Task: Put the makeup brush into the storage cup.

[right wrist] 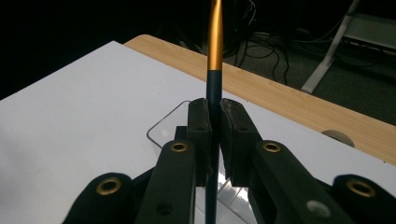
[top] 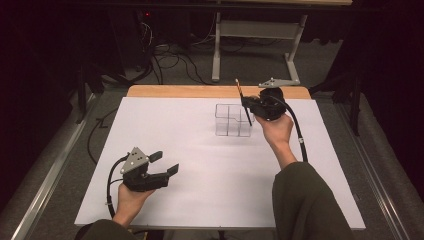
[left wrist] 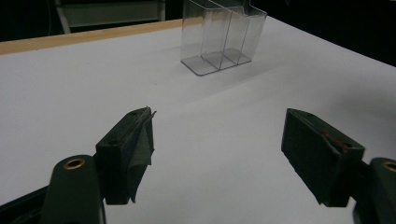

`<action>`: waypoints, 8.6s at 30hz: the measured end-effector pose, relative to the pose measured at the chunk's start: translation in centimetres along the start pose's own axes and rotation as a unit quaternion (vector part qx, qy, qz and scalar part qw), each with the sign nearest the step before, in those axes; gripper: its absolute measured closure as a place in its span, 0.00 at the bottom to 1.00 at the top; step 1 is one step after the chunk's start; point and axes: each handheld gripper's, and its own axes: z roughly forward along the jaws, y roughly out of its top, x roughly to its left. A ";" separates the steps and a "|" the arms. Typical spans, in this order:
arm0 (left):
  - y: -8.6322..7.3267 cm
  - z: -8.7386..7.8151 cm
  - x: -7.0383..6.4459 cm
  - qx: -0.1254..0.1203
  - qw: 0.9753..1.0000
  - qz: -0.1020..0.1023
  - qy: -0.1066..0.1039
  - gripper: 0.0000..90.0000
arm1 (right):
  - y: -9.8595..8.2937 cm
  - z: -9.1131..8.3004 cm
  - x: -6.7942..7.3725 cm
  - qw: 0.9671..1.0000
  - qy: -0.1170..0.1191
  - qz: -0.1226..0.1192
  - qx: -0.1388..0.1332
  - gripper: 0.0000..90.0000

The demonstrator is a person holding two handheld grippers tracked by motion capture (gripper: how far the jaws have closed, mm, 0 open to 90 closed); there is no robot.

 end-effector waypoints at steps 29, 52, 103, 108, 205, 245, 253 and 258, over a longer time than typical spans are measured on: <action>0.0 0.0 0.0 0.002 1.000 0.001 -0.001 0.28 | 0.9 2.4 -0.4 1.000 -0.029 -0.004 -0.006 0.94; 0.0 -0.1 -0.1 0.001 1.000 -0.001 -0.002 0.28 | 0.0 4.7 -0.8 0.999 -0.037 -0.006 -0.005 0.94; 0.0 0.0 0.0 0.001 1.000 -0.002 -0.003 0.28 | -0.8 4.3 -0.9 0.998 -0.045 -0.018 0.032 0.93; 0.0 0.0 0.0 0.001 1.000 -0.002 -0.002 0.28 | -1.0 4.2 -1.2 0.998 -0.048 -0.017 0.032 0.93; 0.0 0.0 0.0 0.001 1.000 -0.003 -0.001 0.28 | -1.8 -1.1 -1.0 1.000 -0.011 0.007 0.003 0.61; 0.0 0.1 -0.1 0.005 1.000 0.000 -0.001 0.28 | -3.7 -4.3 -1.3 1.000 -0.003 0.008 0.004 0.54; -0.1 0.1 -0.2 0.006 1.000 0.001 -0.002 0.28 | -3.8 -5.1 -1.0 1.000 0.001 0.003 -0.002 0.54; 0.0 0.1 0.0 0.004 1.000 -0.005 0.000 0.28 | -4.1 -5.6 -1.1 1.000 0.002 0.001 -0.004 0.54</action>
